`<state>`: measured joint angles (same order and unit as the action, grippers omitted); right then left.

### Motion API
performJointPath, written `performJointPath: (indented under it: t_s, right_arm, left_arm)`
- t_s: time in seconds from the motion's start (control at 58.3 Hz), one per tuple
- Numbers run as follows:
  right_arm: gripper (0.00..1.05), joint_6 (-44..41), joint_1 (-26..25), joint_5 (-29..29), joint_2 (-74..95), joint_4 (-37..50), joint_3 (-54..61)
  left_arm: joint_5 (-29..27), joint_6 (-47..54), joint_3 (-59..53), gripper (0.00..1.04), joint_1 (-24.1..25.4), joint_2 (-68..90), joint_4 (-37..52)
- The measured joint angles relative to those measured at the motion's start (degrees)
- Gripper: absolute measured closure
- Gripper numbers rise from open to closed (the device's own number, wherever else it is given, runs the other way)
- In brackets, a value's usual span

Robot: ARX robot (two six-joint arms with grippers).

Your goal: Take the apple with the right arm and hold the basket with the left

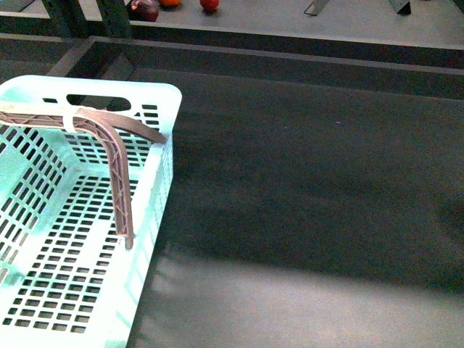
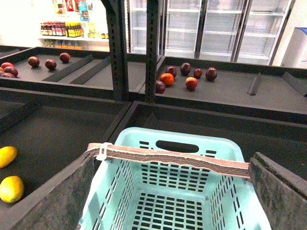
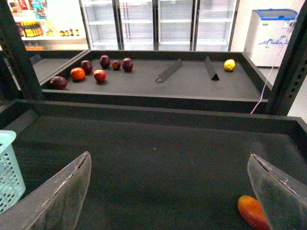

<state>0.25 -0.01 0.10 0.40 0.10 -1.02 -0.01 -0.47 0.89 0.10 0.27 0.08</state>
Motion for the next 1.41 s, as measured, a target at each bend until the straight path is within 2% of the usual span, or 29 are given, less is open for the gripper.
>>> performJointPath:
  t_s: [0.72, 0.789, 0.823, 0.892, 0.943, 1.115, 1.252, 1.406]
  right_arm:
    - [0.09, 0.0, 0.0, 0.0, 0.0, 0.0, 0.0]
    - [0.09, 0.0, 0.0, 0.0, 0.0, 0.0, 0.0]
    - [0.09, 0.0, 0.0, 0.0, 0.0, 0.0, 0.0]
    - [0.09, 0.0, 0.0, 0.0, 0.0, 0.0, 0.0]
    - [0.09, 0.0, 0.0, 0.0, -0.1, 0.0, 0.0]
    - [0.09, 0.0, 0.0, 0.0, -0.1, 0.0, 0.0]
    - [0.09, 0.0, 0.0, -0.1, -0.1, 0.0, 0.0]
    - [0.09, 0.0, 0.0, 0.0, -0.1, 0.0, 0.0]
  left_arm:
    - [0.0, 0.0, 0.0, 0.07, 0.0, 0.0, 0.0]
    - [-0.4, -8.3, 3.8, 0.07, -0.1, 4.7, -10.1]
    - [0.1, -16.6, 6.3, 0.07, 0.0, 8.9, -16.0]
    - [1.4, -26.7, 8.1, 0.07, 0.5, 12.9, -19.2]
    - [4.9, -36.7, 9.4, 0.07, 2.2, 15.4, -18.3]
    - [14.4, -51.3, 12.7, 0.07, 9.8, 25.4, -8.6]
    - [18.1, -57.5, 14.1, 0.07, 12.4, 37.1, -0.9]
    - [18.7, -62.2, 15.1, 0.07, 12.7, 45.5, 1.4]
